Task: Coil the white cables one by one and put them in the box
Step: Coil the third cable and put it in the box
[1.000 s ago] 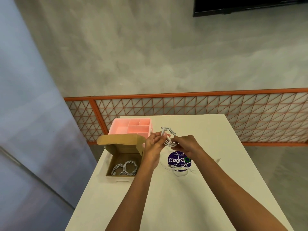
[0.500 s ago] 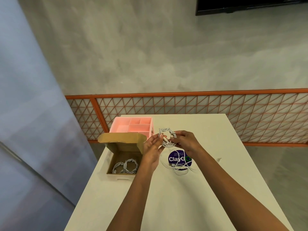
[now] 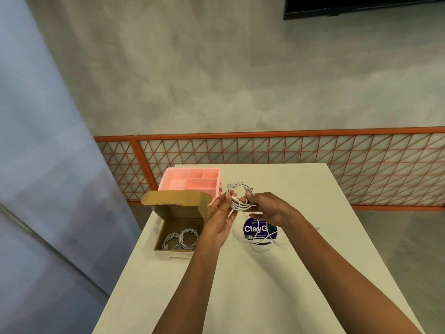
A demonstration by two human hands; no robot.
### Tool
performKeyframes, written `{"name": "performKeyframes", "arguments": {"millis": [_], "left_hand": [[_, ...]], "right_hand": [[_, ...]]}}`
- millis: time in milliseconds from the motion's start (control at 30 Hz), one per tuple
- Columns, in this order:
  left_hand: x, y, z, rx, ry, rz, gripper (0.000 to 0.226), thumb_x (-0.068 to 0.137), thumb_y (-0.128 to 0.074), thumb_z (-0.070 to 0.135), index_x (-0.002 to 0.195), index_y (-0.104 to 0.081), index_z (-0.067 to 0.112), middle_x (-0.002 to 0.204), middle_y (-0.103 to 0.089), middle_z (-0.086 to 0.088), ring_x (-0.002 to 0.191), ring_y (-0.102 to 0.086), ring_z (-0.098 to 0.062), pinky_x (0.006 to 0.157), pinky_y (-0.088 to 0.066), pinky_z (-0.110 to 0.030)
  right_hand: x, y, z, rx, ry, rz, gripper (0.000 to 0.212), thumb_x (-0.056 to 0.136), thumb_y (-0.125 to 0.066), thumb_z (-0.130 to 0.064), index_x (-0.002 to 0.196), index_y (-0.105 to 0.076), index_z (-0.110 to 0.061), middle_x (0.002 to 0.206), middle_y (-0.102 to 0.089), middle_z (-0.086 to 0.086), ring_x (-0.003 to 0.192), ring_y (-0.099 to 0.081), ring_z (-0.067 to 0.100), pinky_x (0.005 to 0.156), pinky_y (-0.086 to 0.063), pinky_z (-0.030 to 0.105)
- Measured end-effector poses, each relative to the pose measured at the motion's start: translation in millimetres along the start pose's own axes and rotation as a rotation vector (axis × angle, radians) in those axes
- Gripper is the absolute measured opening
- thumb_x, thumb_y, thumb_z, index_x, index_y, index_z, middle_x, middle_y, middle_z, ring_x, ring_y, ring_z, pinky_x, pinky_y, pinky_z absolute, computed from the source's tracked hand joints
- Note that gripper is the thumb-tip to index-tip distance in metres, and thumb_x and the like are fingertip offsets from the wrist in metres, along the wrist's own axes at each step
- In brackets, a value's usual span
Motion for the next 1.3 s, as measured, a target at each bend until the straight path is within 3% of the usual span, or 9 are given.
{"name": "performKeyframes", "arguments": {"millis": [167,267,467,667,833,967,1033,1133,1300], "left_hand": [[-0.5,-1.5,0.2,0.111,-0.028,0.003,0.009,0.09,-0.057,0.007,0.096,-0.064,0.011,0.082,-0.074,0.0,0.084,-0.069,-0.011,0.074,-0.054,-0.025],[0.2,-0.2,1.9,0.127,-0.044,0.013,0.01,0.09,-0.058,0.008,0.097,-0.064,0.011,0.084,-0.074,0.0,0.087,-0.068,-0.012,0.077,-0.053,-0.026],[3.3,6.4,3.1,0.065,-0.025,0.018,0.018,0.092,-0.056,0.009,0.107,-0.064,0.006,0.099,-0.071,-0.006,0.095,-0.065,-0.016,0.081,-0.055,-0.028],[-1.8,5.8,8.3,-0.064,0.036,0.01,0.015,0.095,-0.05,0.01,0.101,-0.064,0.01,0.09,-0.075,-0.001,0.091,-0.066,-0.014,0.071,-0.056,-0.024],[-1.6,7.3,2.6,-0.188,0.08,-0.028,0.03,0.081,-0.058,0.016,0.11,-0.062,0.009,0.097,-0.073,-0.006,0.095,-0.066,-0.016,0.075,-0.058,-0.025],[2.0,12.7,-6.9,-0.196,0.105,-0.058,0.013,0.097,-0.046,0.008,0.103,-0.057,0.009,0.077,-0.065,-0.003,0.08,-0.063,-0.014,0.073,-0.058,-0.027],[1.0,10.5,-6.8,-0.178,0.114,-0.114,0.007,0.096,-0.044,0.008,0.093,-0.05,0.012,0.06,-0.052,0.002,0.06,-0.053,-0.009,0.071,-0.052,-0.025],[1.1,7.3,-7.9,-0.226,0.146,-0.117,0.002,0.089,-0.046,0.015,0.09,-0.045,0.013,0.051,-0.04,0.004,0.048,-0.041,-0.009,0.076,-0.04,-0.027],[1.0,26.2,-9.9,0.061,0.072,0.029,0.015,0.099,-0.043,0.017,0.093,-0.053,0.008,0.059,-0.05,-0.002,0.057,-0.048,-0.011,0.059,-0.048,-0.023]], "right_hand": [[4.8,0.2,3.2,0.102,0.116,0.174,0.016,0.09,-0.058,-0.002,0.105,-0.063,-0.005,0.086,-0.064,0.009,0.074,-0.059,0.015,0.068,-0.049,0.025],[3.7,0.2,1.8,0.066,0.152,0.209,0.01,0.089,-0.063,-0.006,0.093,-0.056,-0.013,0.085,-0.064,0.007,0.071,-0.061,0.014,0.063,-0.049,0.025],[-1.7,1.6,-4.3,-0.103,0.053,0.057,0.008,0.089,-0.063,-0.01,0.096,-0.061,-0.011,0.086,-0.064,0.004,0.076,-0.059,0.012,0.067,-0.048,0.024],[-1.6,3.3,0.2,0.079,0.097,-0.127,0.007,0.093,-0.057,-0.022,0.093,-0.062,-0.018,0.092,-0.063,0.0,0.085,-0.055,0.011,0.081,-0.041,0.025],[-1.0,-4.6,9.6,0.287,0.101,-0.137,0.017,0.096,-0.049,-0.03,0.09,-0.062,-0.02,0.075,-0.062,-0.007,0.08,-0.054,0.007,0.078,-0.04,0.024],[2.0,-6.1,17.7,0.391,0.101,-0.114,0.022,0.099,-0.045,-0.025,0.085,-0.057,-0.014,0.059,-0.051,-0.006,0.068,-0.048,0.01,0.073,-0.039,0.024],[3.6,-7.1,23.3,0.455,0.096,-0.115,0.022,0.099,-0.044,-0.02,0.083,-0.055,-0.01,0.056,-0.048,-0.004,0.066,-0.045,0.012,0.073,-0.04,0.025],[4.0,-11.3,30.5,0.543,0.101,-0.132,0.023,0.099,-0.042,-0.014,0.08,-0.053,-0.007,0.056,-0.046,-0.001,0.062,-0.042,0.012,0.071,-0.043,0.025],[5.3,-5.9,42.7,0.151,0.152,-0.005,0.019,0.099,-0.045,-0.013,0.094,-0.063,-0.007,0.077,-0.057,0.003,0.073,-0.057,0.016,0.069,-0.049,0.025]]}}
Point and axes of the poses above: each hand's wrist, its own x-axis towards the middle knuckle, its own y-axis out of the back of the hand, z = x × y, the point moved 2 cm from there along x, towards the middle knuckle
